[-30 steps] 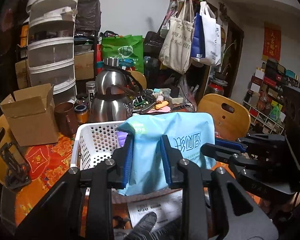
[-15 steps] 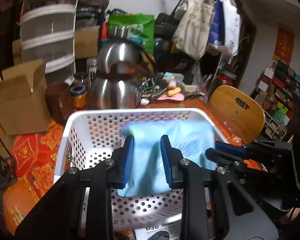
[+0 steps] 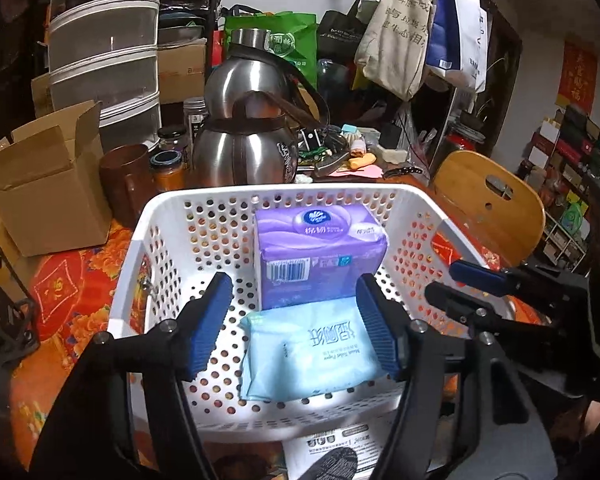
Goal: Organize soft objects
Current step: 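Move the left gripper to the black knit glove and grasp its cuff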
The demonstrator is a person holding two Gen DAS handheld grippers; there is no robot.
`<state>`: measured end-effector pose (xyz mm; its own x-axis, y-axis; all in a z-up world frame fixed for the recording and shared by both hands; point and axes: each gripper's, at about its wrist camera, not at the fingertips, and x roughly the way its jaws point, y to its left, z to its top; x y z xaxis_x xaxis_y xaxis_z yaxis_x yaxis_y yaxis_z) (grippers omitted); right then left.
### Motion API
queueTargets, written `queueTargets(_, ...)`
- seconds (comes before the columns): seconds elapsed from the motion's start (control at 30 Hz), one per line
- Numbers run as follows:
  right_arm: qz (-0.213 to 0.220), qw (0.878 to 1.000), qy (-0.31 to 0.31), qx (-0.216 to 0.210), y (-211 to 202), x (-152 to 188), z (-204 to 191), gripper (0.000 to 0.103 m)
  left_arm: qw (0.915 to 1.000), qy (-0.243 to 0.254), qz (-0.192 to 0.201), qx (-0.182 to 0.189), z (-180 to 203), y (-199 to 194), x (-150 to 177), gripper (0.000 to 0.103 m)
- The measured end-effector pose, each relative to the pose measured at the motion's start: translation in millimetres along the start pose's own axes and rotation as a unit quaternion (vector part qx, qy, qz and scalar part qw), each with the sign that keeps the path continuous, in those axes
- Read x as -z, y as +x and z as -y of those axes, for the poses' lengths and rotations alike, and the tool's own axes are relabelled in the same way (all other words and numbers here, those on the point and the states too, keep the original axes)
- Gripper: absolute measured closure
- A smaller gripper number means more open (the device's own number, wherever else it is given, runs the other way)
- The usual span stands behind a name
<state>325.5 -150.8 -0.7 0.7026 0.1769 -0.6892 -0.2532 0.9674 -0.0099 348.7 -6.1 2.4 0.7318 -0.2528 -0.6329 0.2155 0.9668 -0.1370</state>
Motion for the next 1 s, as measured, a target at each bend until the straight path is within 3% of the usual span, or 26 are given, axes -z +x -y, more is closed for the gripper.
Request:
queueTargets(0.17,0.013,1.000,0.008,-0.009,-19.7,11.1,-2.0,0.052,0.9999,-0.002,-0.008,-0.014,-1.3,-19.5,14.8,0.039)
queueTargets(0.3,0.036,0.999,0.014,-0.020,-54.5,33.4,-3.2,0.041,0.9996,0.008,0.000,-0.028,2.2,-63.2,39.6,0.024)
queueTargets(0.4,0.047,0.998,0.020,-0.028,-81.8,59.8,-6.2,0.033,0.9998,-0.003,0.002,-0.021,-0.7,-98.6,68.8,0.021)
queueTargets(0.57,0.050,0.997,0.025,-0.049,-113.2,110.4,-17.7,0.032,0.9992,-0.038,0.001,-0.008,-14.9,-133.8,131.1,0.021)
queueTargets(0.7,0.027,0.997,0.036,-0.061,-118.3,157.1,-25.2,0.032,0.9978,-0.061,-0.024,-0.013,-26.5,-132.7,178.4,0.021)
queueTargets(0.83,-0.001,0.999,0.033,-0.035,-110.2,181.0,-21.8,0.032,0.9972,-0.060,-0.043,-0.013,-28.6,-120.5,203.9,0.021)
queueTargets(1.0,-0.004,0.998,0.058,-0.035,-107.6,189.5,-5.6,0.032,0.9971,-0.051,-0.057,-0.006,-24.5,-110.0,217.2,0.021)
